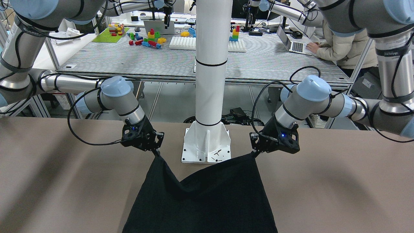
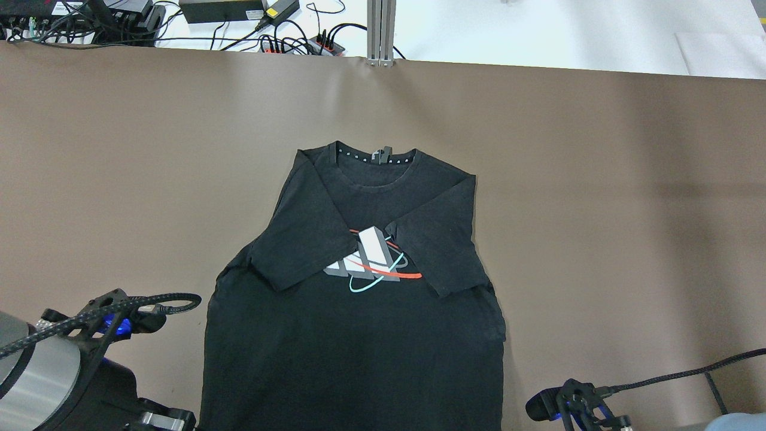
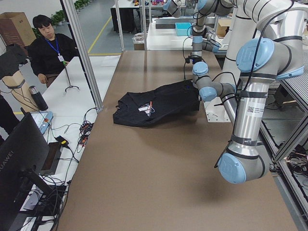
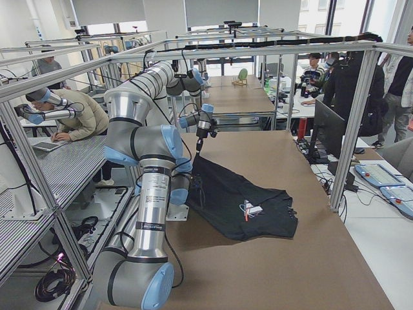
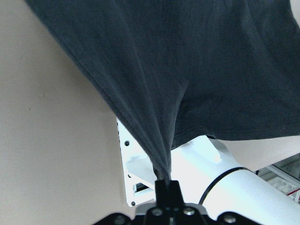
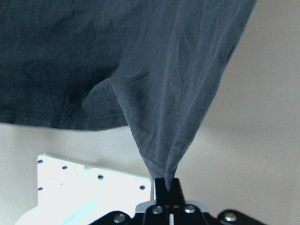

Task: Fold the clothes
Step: 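Lift the hem with both grippers and fold it toward the collar, then lay the hem down near the collar and open both grippers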

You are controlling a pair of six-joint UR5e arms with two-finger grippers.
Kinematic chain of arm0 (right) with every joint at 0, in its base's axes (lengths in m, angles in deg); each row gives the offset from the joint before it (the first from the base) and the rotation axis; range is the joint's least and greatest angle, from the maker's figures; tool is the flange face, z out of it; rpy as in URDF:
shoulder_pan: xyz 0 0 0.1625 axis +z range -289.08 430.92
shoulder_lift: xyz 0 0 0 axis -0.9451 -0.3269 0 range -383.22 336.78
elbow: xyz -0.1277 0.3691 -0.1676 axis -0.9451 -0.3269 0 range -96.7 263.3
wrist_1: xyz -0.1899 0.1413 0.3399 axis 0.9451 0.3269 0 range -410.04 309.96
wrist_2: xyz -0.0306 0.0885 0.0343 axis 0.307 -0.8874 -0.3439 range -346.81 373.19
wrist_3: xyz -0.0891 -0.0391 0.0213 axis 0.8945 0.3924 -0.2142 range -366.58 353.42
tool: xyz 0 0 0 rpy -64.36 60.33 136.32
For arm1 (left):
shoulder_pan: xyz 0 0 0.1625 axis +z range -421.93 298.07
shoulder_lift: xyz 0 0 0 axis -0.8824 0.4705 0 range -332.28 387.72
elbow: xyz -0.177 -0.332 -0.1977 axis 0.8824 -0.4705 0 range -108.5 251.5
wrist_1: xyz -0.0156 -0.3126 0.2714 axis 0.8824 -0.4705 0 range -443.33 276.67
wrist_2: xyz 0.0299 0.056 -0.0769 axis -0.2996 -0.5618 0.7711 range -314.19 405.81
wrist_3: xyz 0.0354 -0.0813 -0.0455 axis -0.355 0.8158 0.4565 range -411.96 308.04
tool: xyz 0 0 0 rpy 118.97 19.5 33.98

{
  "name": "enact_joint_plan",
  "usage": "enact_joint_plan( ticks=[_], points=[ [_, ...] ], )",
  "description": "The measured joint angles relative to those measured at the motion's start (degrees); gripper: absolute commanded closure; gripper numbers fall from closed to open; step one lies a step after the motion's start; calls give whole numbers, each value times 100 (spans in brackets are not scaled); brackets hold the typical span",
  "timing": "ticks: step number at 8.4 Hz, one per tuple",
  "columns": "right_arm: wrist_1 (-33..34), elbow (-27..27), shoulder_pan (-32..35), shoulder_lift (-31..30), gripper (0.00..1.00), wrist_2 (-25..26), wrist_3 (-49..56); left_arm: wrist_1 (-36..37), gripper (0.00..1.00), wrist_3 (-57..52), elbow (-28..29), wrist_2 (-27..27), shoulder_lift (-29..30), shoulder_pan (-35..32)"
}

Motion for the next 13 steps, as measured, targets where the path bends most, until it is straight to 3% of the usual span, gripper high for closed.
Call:
enact_joint_plan(
  ticks=[3,5,7,9,13],
  points=[
    [104,23,84,-49,100,-66,-12,19,100,0,46,-192,-25,-98],
    [153,-363,679,42,100,3,-18,13,100,0,728,-512,251,-544],
    [161,-1098,1525,418,100,76,13,10,100,-4,1559,-757,785,-1073],
    [159,-1726,2339,729,100,80,246,10,100,-8,1943,-824,1013,-1618],
    [191,-2127,3162,1211,100,64,659,-14,100,-168,2850,-840,1589,-2393]
  ],
)
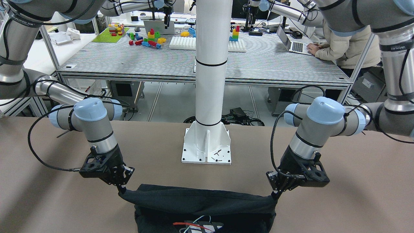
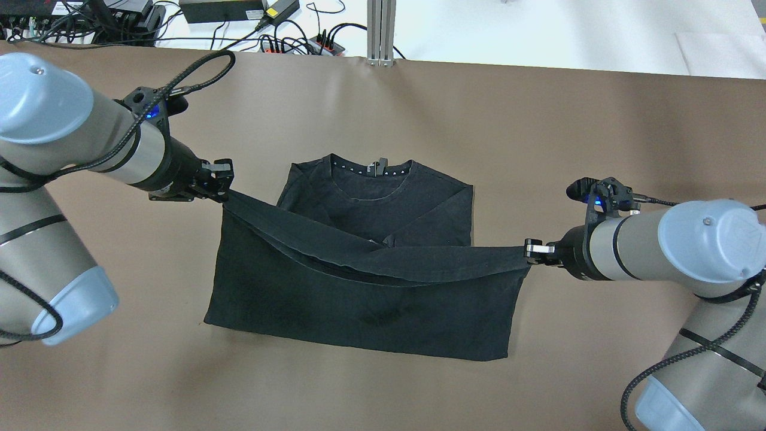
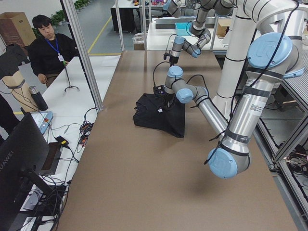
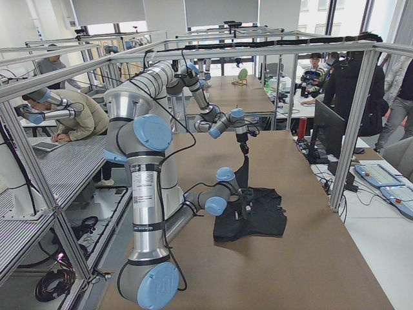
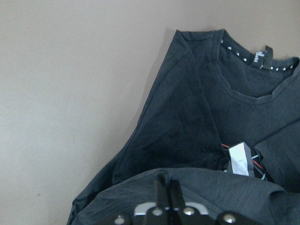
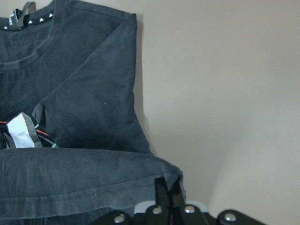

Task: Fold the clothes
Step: 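Lay the hem down near the collar and open both grippers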

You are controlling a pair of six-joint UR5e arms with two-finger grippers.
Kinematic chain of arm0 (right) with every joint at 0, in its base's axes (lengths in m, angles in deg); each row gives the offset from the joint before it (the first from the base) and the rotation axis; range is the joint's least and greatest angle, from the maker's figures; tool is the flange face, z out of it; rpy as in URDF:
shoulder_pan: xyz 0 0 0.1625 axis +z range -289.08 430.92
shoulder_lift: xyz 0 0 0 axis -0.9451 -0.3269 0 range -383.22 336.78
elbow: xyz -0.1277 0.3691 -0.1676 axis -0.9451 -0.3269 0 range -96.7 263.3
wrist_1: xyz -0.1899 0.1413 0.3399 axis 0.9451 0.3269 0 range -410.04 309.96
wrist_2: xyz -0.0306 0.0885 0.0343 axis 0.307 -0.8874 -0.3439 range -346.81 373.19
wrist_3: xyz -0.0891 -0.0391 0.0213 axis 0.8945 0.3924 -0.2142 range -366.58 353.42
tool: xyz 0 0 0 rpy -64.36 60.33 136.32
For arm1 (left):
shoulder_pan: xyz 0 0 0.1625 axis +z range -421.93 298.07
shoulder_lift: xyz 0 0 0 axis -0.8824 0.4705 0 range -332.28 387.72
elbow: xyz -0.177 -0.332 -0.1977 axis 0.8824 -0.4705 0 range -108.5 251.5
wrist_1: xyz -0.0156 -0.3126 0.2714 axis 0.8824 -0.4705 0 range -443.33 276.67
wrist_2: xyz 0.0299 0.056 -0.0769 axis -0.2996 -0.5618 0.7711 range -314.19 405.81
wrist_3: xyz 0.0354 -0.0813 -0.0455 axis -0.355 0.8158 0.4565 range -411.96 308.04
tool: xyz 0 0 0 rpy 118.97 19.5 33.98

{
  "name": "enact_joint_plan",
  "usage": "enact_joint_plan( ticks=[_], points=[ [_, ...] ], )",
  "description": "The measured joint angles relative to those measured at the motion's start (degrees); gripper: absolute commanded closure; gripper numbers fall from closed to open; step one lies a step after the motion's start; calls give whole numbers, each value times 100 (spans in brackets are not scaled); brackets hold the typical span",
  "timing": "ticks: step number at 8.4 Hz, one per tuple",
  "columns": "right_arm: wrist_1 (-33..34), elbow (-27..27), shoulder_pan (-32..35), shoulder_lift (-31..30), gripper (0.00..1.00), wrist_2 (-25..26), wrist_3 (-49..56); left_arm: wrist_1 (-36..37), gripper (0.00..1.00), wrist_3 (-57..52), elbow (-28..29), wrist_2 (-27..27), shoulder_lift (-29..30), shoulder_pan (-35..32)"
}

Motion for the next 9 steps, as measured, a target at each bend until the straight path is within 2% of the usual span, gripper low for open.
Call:
enact_joint_plan(
  ticks=[5,8,9],
  points=[
    [-18,-1319,392,975,100,43,82,-582,100,-535,2027,-39,877,-531],
    [-52,-2207,437,1479,100,54,99,-1041,100,-621,3216,-342,1404,-562],
    [-62,-2394,438,1561,95,57,101,-1271,100,-637,3522,-376,1473,-544]
  ],
)
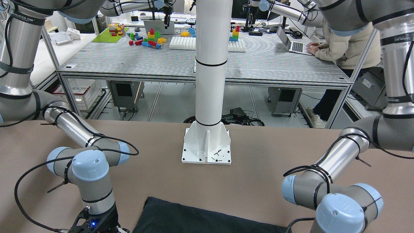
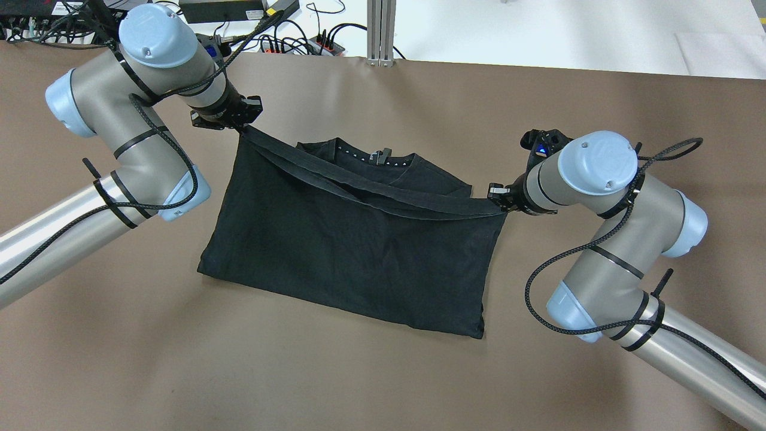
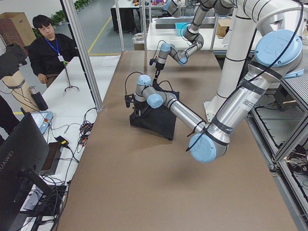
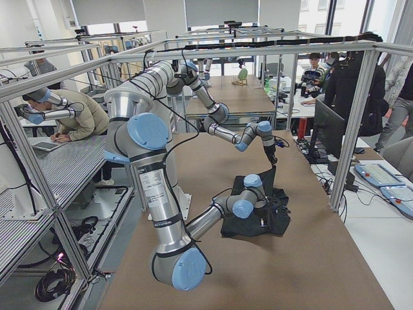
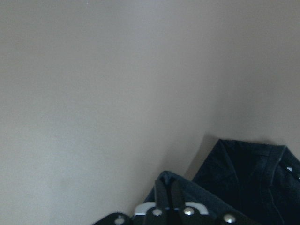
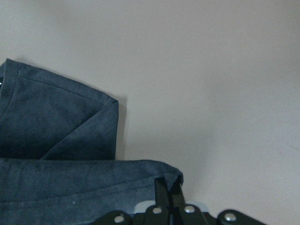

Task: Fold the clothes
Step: 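Lay the hem down near the collar and open both grippers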

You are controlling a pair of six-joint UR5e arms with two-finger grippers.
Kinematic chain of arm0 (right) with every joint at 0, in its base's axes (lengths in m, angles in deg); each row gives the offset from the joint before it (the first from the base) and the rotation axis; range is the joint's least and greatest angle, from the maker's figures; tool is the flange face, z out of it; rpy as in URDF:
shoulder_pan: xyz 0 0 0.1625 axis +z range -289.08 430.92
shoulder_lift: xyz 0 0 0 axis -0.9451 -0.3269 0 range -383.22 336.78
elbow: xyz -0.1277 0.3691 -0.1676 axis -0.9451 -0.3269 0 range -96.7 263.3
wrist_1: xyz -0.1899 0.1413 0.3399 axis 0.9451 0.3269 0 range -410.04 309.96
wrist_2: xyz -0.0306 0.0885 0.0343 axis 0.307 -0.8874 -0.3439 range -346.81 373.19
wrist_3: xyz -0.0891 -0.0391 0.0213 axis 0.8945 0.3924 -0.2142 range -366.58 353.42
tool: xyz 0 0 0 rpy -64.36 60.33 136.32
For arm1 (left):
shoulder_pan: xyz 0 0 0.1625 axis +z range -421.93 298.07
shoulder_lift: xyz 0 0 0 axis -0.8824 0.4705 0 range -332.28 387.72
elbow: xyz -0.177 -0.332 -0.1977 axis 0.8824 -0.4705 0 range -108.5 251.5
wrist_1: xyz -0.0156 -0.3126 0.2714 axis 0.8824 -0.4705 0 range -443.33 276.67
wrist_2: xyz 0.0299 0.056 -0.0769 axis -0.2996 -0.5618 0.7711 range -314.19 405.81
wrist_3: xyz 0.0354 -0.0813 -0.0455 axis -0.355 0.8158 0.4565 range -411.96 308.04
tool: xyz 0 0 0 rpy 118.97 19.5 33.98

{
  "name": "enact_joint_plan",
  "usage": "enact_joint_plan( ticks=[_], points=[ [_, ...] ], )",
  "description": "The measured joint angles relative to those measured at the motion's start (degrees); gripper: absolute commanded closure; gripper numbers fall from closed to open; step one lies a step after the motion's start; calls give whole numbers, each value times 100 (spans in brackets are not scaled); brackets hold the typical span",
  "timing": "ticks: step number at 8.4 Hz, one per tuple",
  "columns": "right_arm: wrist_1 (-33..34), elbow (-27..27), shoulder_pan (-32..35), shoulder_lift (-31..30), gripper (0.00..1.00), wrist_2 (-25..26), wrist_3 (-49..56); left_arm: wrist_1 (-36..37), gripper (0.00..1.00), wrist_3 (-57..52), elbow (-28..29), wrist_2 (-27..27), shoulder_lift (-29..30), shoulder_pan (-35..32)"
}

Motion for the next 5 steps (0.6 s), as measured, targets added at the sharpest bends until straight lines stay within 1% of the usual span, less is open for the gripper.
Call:
enact_joint_plan(
  ticks=[1,2,3,4,5],
  points=[
    [-41,-120,-3,40,64,1,1,-276,90,-7,277,-15,28,30],
    [-75,-201,-11,56,11,2,2,-509,53,-11,489,-27,38,68],
    [-126,-273,-23,61,6,5,10,-701,27,-20,660,-88,40,120],
    [-223,-322,-38,64,6,28,75,-826,26,-97,744,-165,34,148],
    [-305,-313,-46,69,6,44,197,-899,26,-392,721,-149,15,114]
  ],
)
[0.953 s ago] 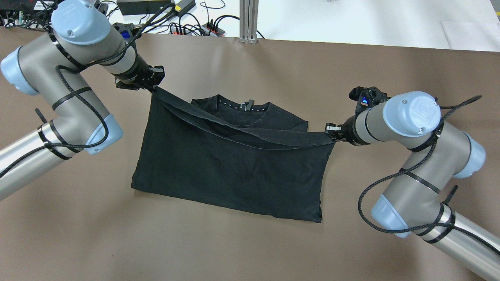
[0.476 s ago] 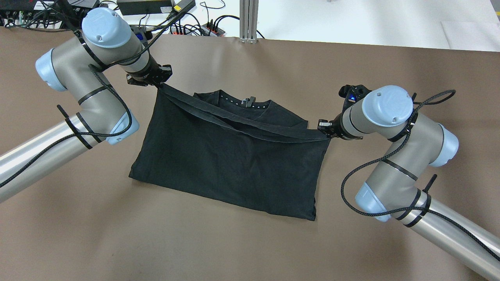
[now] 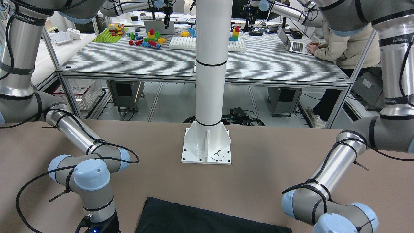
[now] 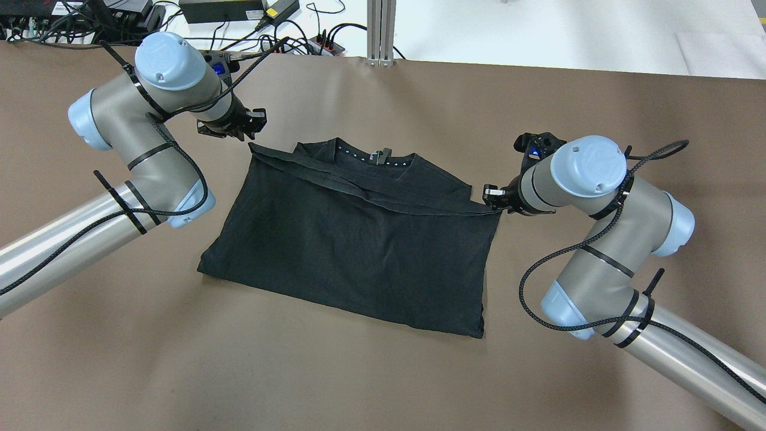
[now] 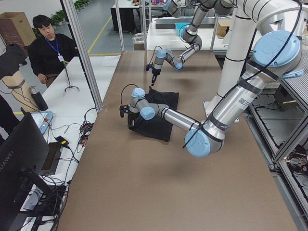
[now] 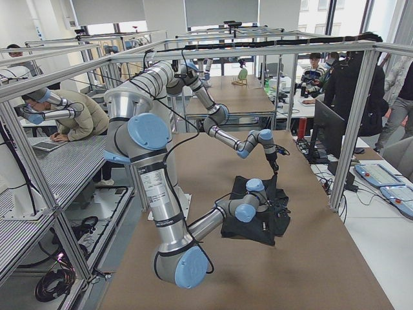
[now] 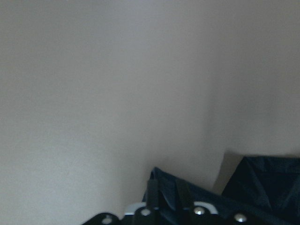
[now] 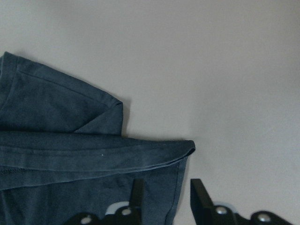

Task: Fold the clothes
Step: 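Lay the hem down near the collar and open both grippers, then grasp the folded shirt's side edge with the left gripper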

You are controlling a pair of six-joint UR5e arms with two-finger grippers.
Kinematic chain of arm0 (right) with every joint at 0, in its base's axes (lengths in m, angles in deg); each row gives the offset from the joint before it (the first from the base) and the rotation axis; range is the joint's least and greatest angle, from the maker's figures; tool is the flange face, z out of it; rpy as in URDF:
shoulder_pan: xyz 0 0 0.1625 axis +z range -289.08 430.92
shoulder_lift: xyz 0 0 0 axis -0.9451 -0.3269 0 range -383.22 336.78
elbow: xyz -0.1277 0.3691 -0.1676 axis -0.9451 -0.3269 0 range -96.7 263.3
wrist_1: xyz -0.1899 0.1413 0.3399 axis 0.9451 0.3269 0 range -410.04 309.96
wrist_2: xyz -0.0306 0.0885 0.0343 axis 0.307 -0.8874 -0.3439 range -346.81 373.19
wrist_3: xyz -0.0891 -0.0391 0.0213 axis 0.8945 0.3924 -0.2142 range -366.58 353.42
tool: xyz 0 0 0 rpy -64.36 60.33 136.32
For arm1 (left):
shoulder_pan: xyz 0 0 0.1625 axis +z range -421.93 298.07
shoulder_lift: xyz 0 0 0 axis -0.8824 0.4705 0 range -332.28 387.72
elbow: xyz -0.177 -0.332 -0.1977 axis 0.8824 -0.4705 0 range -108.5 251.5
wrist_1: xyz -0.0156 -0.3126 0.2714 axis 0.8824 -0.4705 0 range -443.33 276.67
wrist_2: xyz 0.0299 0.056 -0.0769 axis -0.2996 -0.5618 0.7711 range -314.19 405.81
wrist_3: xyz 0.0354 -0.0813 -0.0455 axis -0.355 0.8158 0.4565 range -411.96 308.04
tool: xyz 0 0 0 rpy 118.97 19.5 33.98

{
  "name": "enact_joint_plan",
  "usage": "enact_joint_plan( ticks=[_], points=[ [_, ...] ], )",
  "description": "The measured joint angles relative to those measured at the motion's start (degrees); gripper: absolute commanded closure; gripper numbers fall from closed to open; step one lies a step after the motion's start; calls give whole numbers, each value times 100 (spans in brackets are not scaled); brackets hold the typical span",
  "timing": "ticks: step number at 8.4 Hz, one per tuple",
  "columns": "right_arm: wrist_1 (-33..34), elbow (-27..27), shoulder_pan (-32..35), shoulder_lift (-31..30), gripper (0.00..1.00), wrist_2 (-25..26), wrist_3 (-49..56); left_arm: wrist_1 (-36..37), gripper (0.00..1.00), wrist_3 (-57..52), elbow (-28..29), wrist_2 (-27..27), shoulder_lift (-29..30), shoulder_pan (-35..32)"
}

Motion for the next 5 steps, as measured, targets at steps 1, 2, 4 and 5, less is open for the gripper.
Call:
enact_joint_plan(
  ticks=[1,2,4,5],
  points=[
    [-44,37,-3,-1,6,-4,96,-38,26,-422,-104,200,-76,-110],
    [-68,65,-5,-2,6,-8,171,-69,26,-744,-274,582,-231,-254],
    [-111,92,-6,-28,6,2,279,-291,26,-1014,-997,1038,-973,-359],
    [-129,92,-11,-50,6,10,301,-571,26,-1050,-1420,1147,-1503,-337]
  ],
)
